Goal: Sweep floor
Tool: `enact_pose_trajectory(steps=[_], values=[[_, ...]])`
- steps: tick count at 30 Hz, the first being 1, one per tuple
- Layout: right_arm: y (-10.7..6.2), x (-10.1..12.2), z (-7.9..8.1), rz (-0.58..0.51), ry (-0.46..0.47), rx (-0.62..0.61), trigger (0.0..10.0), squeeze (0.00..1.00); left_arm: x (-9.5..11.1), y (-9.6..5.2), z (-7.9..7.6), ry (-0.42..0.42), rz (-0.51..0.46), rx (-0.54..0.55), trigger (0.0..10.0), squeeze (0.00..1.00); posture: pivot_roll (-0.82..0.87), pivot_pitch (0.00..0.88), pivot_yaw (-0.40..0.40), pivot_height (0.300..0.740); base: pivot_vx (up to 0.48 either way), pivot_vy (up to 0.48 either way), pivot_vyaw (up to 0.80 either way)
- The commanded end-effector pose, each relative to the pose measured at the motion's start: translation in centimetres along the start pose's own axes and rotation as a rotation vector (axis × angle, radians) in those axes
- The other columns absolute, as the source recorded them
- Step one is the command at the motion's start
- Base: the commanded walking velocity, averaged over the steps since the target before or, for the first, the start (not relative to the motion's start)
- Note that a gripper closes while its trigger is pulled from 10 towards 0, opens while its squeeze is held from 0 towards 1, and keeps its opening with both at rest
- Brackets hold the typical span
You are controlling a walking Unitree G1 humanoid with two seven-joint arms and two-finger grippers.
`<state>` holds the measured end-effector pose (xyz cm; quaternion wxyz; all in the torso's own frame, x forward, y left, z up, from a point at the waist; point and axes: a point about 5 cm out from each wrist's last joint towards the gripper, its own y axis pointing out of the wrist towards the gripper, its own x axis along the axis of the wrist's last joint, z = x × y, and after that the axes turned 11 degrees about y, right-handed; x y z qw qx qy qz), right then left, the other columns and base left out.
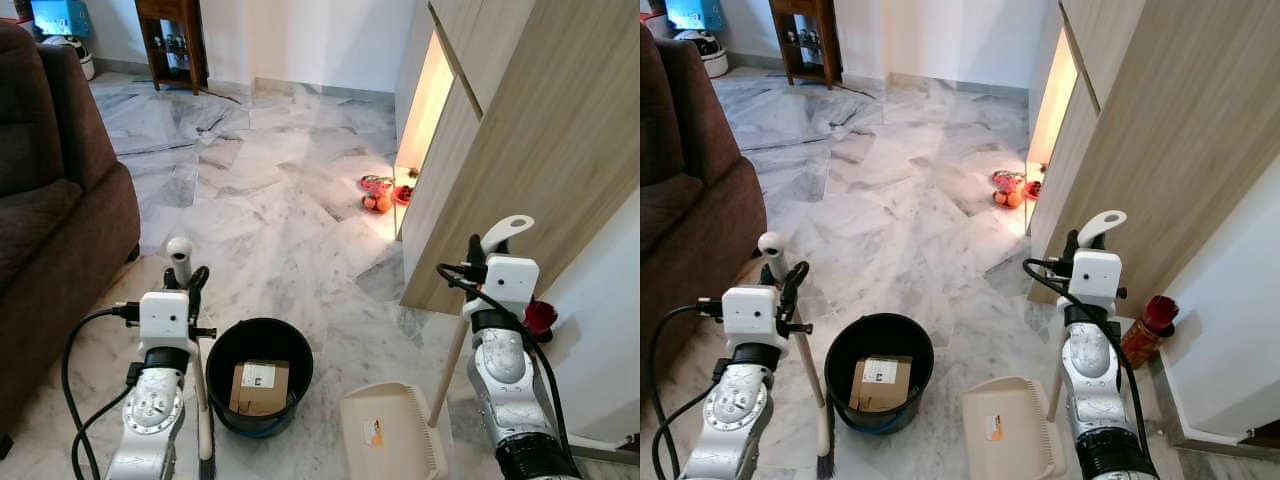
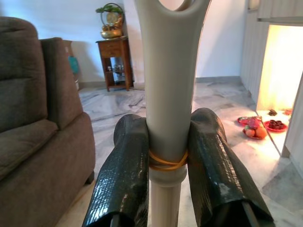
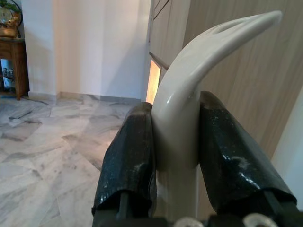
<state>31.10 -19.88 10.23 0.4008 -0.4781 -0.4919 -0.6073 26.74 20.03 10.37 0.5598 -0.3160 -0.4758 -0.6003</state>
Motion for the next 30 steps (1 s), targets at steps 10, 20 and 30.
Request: enact_pose_trajectory(steps=[10, 20, 30], values=[[-0.1, -0.1, -0.7, -0.017, 0.01, 0.005, 10.0, 0.0, -0.1, -0.3, -2.1, 0.007, -0.007, -0.115, 10.0, 0.0, 0.14, 0.0, -0.072, 0.74, 0.0, 0.0, 0.0], [-0.5, -0.3, -0.5, -0.02, 0.024, 0.008, 10.0, 0.0, 0.2, 0.5, -2.4, -0.006, -0.022, -0.141, 10.0, 0.0, 0.13, 0.0, -0.066, 0.74, 0.0, 0.0, 0.0], [0.0, 0.1, -0.3, -0.027, 0.031, 0.018, 10.0, 0.0, 0.6, 0.7, -2.6, -0.017, -0.036, -0.137, 10.0, 0.0, 0.13, 0.0, -0.071, 0.74, 0.0, 0.0, 0.0]])
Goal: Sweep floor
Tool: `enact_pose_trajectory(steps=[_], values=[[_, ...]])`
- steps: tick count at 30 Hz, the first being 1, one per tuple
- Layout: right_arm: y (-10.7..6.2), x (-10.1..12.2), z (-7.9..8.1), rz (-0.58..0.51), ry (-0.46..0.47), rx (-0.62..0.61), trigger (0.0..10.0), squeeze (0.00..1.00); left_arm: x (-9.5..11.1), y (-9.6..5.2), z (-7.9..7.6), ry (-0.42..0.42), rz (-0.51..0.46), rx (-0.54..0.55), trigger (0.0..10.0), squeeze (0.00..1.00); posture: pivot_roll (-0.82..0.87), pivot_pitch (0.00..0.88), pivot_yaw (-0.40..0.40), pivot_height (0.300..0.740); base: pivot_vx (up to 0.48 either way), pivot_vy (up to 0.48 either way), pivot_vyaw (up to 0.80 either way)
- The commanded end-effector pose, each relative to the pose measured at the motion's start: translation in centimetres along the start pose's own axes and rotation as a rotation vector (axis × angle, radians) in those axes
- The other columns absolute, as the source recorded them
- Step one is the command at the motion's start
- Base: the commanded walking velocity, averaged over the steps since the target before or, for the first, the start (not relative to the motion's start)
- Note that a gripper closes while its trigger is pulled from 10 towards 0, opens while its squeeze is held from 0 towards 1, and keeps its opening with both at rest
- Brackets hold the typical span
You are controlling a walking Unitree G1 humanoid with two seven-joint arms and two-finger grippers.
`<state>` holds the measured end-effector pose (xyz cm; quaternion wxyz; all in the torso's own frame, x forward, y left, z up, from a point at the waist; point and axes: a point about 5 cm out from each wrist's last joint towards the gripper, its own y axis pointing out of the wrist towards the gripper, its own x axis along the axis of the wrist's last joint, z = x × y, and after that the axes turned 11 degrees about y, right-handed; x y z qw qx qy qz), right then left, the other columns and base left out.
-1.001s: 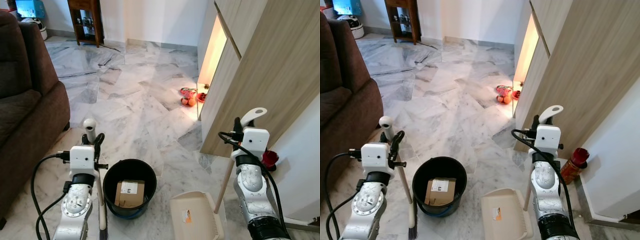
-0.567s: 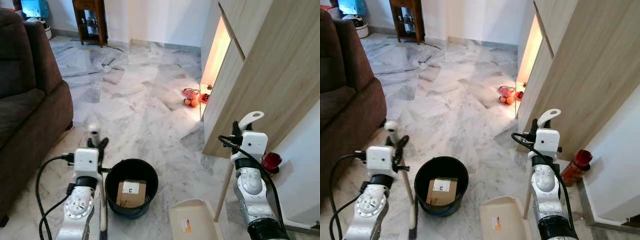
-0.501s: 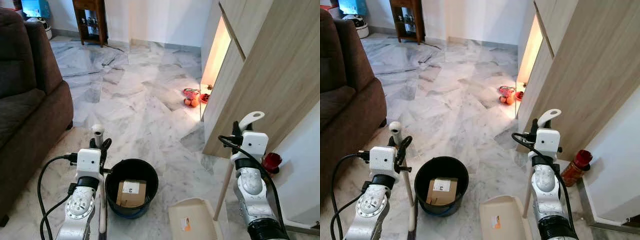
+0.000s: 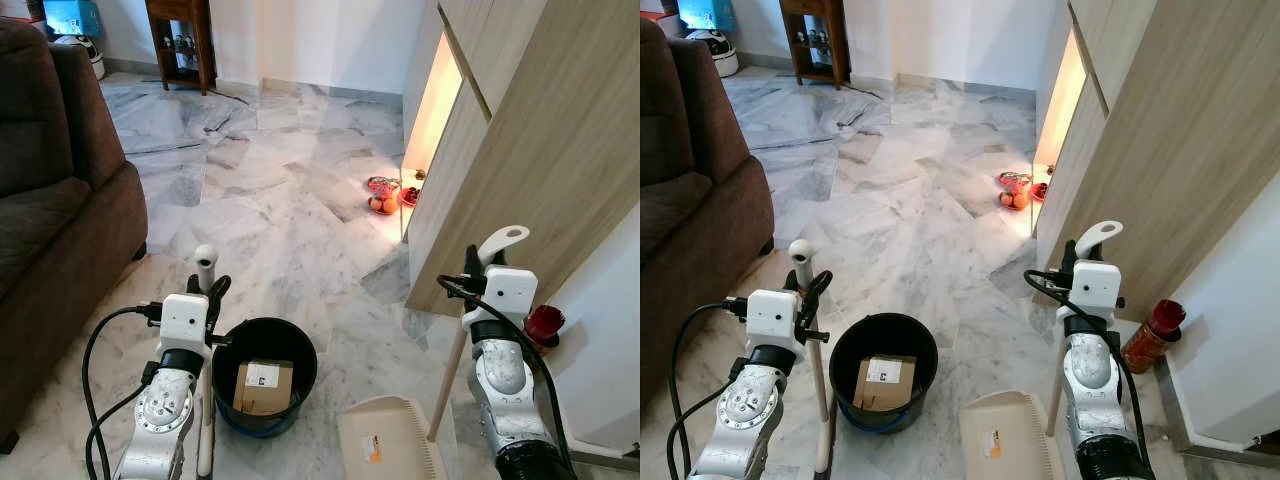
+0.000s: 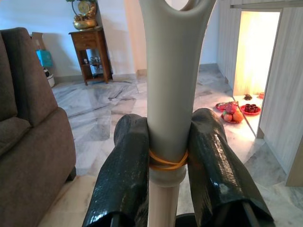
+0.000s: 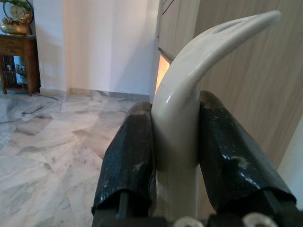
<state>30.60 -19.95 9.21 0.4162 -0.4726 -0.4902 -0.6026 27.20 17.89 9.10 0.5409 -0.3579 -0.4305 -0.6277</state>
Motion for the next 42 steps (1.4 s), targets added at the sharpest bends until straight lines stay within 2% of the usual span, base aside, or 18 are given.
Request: enact_pose_trajectory(steps=[1, 9, 42], values=[[0.6, 0.9, 0.0, -0.044, 0.013, 0.002, 10.0, 0.0, 1.0, 0.7, 0.0, -0.013, -0.052, 0.003, 10.0, 0.0, 0.13, 0.0, -0.072, 0.74, 0.0, 0.0, 0.0], [0.6, 0.8, 0.4, -0.037, 0.025, 0.003, 10.0, 0.0, 1.0, 0.5, 0.3, -0.008, -0.053, 0.014, 10.0, 0.0, 0.13, 0.0, -0.067, 0.74, 0.0, 0.0, 0.0], [0.6, 0.6, 1.1, -0.024, 0.045, 0.019, 10.0, 0.0, 1.4, 0.7, 0.1, -0.009, -0.067, 0.023, 10.0, 0.0, 0.13, 0.0, -0.075, 0.74, -0.265, 0.0, 0.0]])
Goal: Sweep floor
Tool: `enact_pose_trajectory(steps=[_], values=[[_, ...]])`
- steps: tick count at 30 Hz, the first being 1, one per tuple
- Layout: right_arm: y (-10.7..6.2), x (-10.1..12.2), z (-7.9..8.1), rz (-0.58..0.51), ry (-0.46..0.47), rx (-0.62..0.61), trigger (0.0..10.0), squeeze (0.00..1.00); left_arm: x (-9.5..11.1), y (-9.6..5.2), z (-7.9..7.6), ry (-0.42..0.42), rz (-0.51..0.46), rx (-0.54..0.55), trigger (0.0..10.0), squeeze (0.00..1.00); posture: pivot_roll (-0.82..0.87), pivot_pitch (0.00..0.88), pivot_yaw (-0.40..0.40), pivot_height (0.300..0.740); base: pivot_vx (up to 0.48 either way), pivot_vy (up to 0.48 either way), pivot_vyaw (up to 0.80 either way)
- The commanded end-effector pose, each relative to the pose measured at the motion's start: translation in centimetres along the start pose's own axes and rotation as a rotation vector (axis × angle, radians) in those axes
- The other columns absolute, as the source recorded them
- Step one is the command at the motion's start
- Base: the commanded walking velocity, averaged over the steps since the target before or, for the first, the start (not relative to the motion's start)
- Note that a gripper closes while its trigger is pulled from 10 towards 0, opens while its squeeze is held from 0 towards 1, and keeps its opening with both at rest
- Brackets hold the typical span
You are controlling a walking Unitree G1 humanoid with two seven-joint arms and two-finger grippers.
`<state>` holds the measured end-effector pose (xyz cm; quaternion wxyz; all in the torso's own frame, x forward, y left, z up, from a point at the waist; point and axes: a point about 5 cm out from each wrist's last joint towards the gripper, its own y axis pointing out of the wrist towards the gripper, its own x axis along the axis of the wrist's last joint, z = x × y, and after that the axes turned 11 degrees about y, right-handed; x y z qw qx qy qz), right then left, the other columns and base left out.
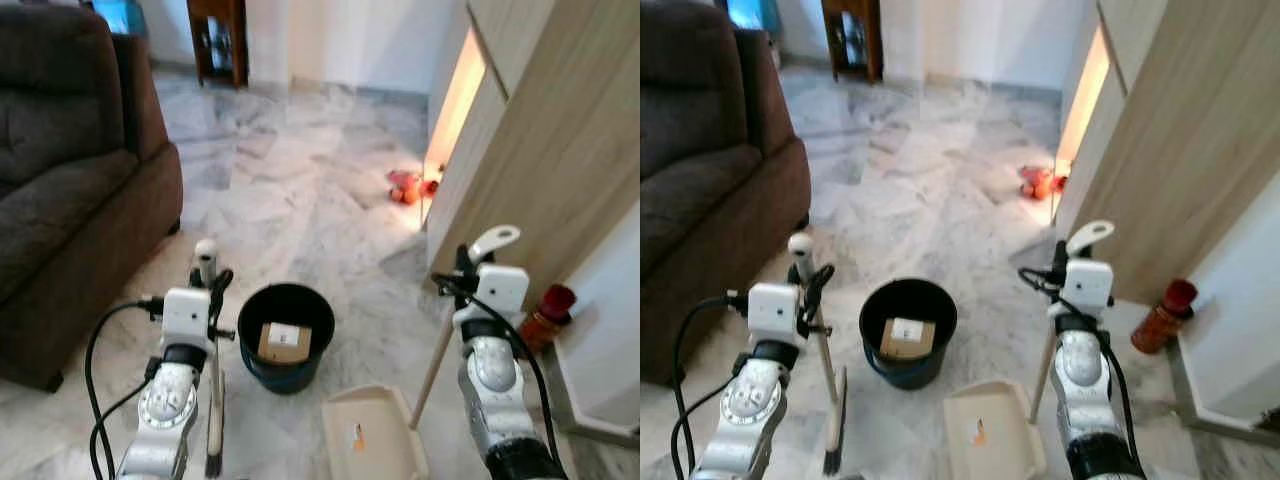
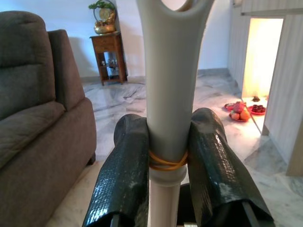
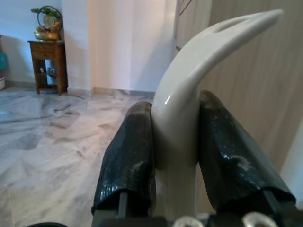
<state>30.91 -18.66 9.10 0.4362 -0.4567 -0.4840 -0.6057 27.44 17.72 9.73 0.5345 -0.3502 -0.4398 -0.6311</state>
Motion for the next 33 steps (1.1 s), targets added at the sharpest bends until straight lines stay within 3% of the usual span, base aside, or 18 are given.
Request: enact_pose_trajectory(steps=[1, 12, 26, 33], values=[[0.53, 0.82, -0.17, -0.036, -0.002, -0.001, 10.0, 0.0, 0.82, 0.36, 0.01, -0.006, -0.041, 0.011, 10.0, 0.0, 0.13, 0.0, -0.075, 0.74, -0.274, 0.0, 0.0], [0.58, 0.9, 0.1, -0.04, 0.009, 0.011, 10.0, 0.0, 0.85, 0.35, -0.11, -0.01, -0.041, 0.016, 10.0, 0.0, 0.13, 0.0, -0.08, 0.74, -0.272, 0.0, 0.0], [0.75, 0.79, 0.24, -0.027, 0.021, 0.011, 10.0, 0.0, 0.98, 0.52, -0.35, -0.012, -0.043, 0.014, 10.0, 0.0, 0.13, 0.0, -0.084, 0.74, 0.0, 0.0, 0.0], [0.8, 0.7, 0.31, -0.018, 0.024, 0.01, 10.0, 0.0, 1.08, 0.7, -0.37, -0.016, -0.045, 0.01, 10.0, 0.0, 0.13, 0.0, -0.082, 0.74, 0.0, 0.0, -0.75]])
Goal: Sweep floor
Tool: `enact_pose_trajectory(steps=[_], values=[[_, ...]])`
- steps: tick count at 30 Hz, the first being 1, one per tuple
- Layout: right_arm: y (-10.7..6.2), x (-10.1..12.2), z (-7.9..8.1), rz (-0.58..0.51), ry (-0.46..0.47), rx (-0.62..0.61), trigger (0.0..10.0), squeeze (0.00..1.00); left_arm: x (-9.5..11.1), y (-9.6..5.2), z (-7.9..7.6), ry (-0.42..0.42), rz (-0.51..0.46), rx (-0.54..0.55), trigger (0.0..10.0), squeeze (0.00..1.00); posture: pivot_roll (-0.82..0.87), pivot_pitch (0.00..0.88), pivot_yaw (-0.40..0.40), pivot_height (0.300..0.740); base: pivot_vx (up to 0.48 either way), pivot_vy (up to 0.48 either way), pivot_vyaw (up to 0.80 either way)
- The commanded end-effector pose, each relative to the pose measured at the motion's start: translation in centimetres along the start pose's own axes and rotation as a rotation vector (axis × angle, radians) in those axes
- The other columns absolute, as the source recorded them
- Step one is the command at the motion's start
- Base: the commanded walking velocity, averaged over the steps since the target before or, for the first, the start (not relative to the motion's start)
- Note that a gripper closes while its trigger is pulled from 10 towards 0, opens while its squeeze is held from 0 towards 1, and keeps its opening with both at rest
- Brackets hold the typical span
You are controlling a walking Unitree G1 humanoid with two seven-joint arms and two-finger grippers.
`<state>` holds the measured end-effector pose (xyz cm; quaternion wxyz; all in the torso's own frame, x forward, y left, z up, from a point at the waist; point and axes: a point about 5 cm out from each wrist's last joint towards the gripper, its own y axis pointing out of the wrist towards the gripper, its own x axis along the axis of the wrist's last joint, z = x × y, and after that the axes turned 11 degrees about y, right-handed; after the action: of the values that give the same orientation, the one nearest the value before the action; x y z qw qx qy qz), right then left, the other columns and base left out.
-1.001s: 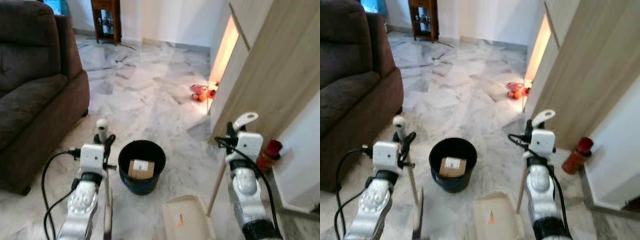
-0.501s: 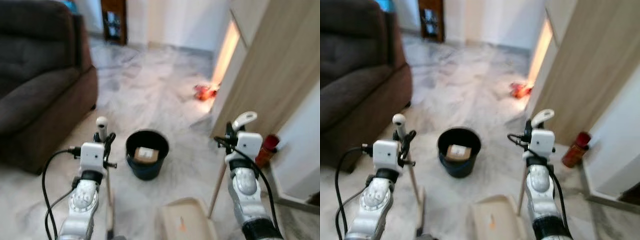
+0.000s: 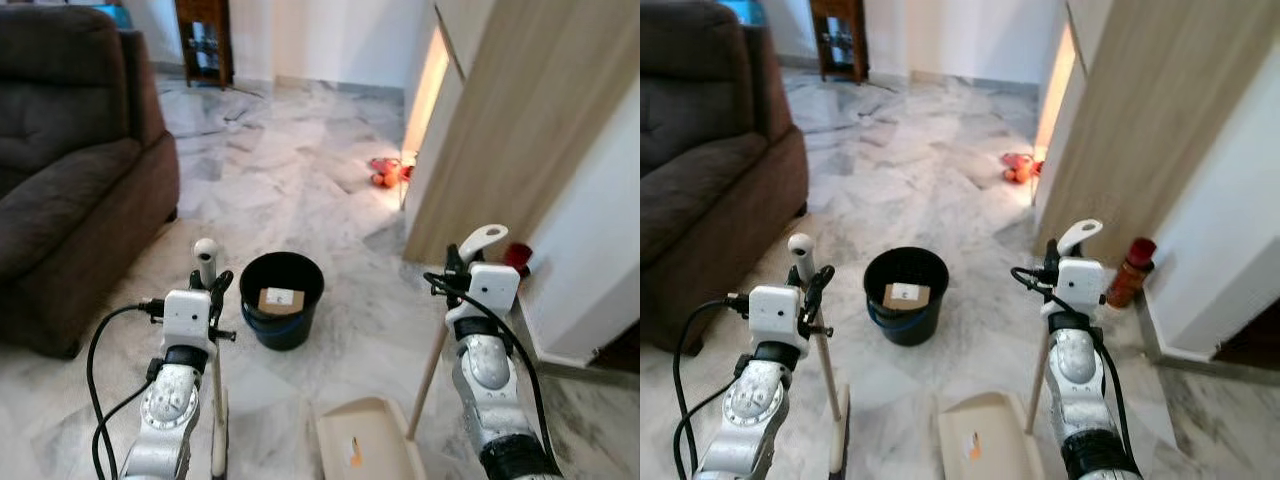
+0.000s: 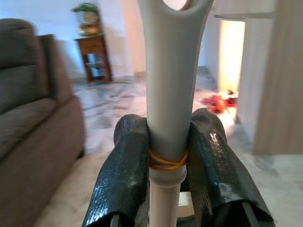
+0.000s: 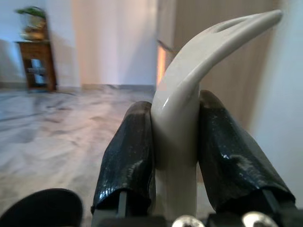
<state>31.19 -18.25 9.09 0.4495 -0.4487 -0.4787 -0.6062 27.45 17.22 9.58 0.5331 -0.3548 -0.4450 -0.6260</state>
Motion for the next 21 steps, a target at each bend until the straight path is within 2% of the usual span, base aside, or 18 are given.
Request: enact_pose_trajectory(steps=[1, 9, 21], values=[[0.58, 0.8, -0.12, -0.031, -0.004, -0.003, 10.0, 0.0, 1.03, 0.7, 0.12, 0.001, -0.048, 0.003, 10.0, 0.0, 0.13, 0.0, -0.082, 0.74, 0.0, 0.0, -0.8], [0.58, 0.75, -0.2, -0.029, -0.005, -0.013, 10.0, 0.0, 1.04, 0.94, 0.05, 0.02, -0.043, -0.002, 10.0, 0.0, 0.13, 0.0, -0.082, 0.74, 0.0, 0.0, -0.8], [0.72, 0.82, -0.2, -0.03, -0.008, -0.015, 10.0, 0.0, 1.09, 1.07, 0.01, 0.024, -0.045, 0.004, 10.0, 0.0, 0.13, 0.0, -0.084, 0.74, 0.0, -0.2, -0.8]])
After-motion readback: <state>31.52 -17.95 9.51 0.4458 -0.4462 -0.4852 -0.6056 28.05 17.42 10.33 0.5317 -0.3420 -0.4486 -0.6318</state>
